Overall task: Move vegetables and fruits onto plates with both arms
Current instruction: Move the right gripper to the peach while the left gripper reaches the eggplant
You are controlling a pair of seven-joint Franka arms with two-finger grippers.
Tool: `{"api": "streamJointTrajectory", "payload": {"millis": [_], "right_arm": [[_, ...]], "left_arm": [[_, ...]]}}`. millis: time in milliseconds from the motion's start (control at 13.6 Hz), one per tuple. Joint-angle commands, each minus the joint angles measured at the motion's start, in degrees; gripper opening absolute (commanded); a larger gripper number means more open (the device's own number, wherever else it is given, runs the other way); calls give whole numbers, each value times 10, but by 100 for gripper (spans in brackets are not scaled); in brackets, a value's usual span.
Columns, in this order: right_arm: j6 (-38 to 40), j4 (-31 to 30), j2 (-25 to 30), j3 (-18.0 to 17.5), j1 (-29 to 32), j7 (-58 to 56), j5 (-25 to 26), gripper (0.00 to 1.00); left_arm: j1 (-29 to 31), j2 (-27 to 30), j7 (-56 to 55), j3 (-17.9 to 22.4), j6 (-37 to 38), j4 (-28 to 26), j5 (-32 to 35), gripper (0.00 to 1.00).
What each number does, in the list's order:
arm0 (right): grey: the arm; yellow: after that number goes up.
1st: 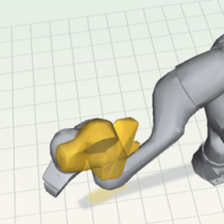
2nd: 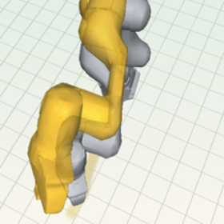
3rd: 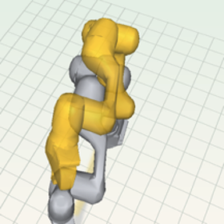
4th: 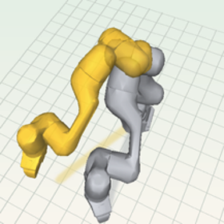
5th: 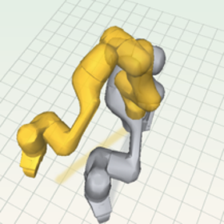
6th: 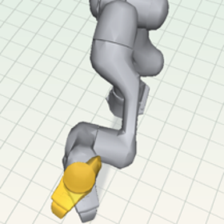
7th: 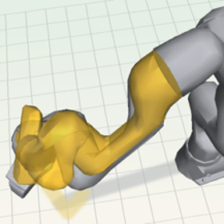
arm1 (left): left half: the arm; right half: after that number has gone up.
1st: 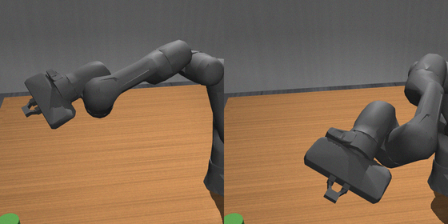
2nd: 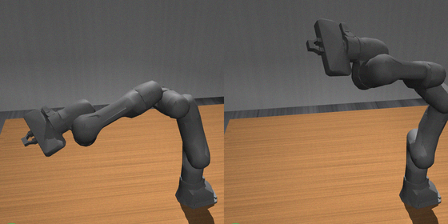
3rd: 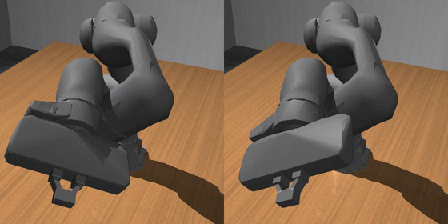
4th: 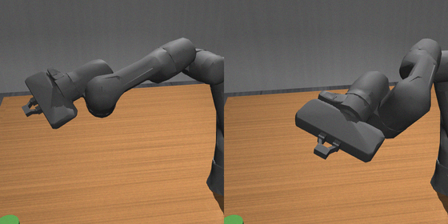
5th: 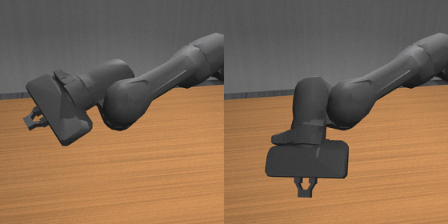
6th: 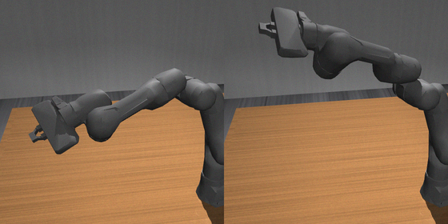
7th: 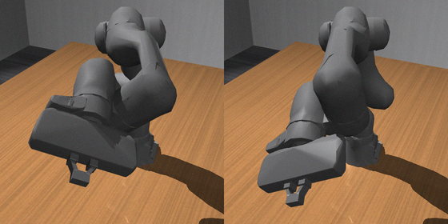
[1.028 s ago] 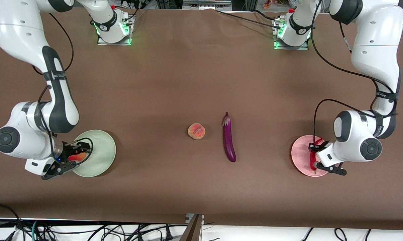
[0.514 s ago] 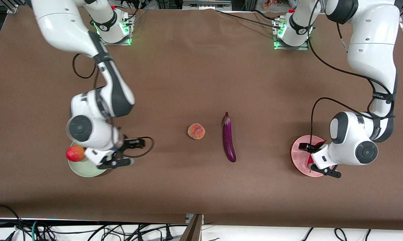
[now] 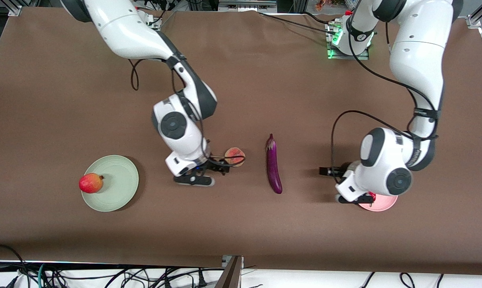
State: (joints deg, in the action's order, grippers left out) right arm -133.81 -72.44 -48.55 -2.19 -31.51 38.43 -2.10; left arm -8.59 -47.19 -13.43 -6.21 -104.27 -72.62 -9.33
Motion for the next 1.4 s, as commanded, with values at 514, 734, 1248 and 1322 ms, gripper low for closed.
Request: {"api": "streamJointTrajectory", "payload": {"millis": [514,734,1248,1322], "right_arm": [[-51,4,-40,6,-43,15,-4,100],[-51,-11,-40,6,-47,14,-1,100],[-51,-33,-45,6,-65,16,-6,100],[-50,-33,-45,6,-64,16,-6,97]], "left_arm": [[-140,-11,-230,2,-91,-18,-25,75],[-151,-17,-245,2,-157,-55,-21,73],[-144,-22,-237,2,-161,-56,-20,0],[-135,-19,-237,2,-157,-55,-19,0]]}}
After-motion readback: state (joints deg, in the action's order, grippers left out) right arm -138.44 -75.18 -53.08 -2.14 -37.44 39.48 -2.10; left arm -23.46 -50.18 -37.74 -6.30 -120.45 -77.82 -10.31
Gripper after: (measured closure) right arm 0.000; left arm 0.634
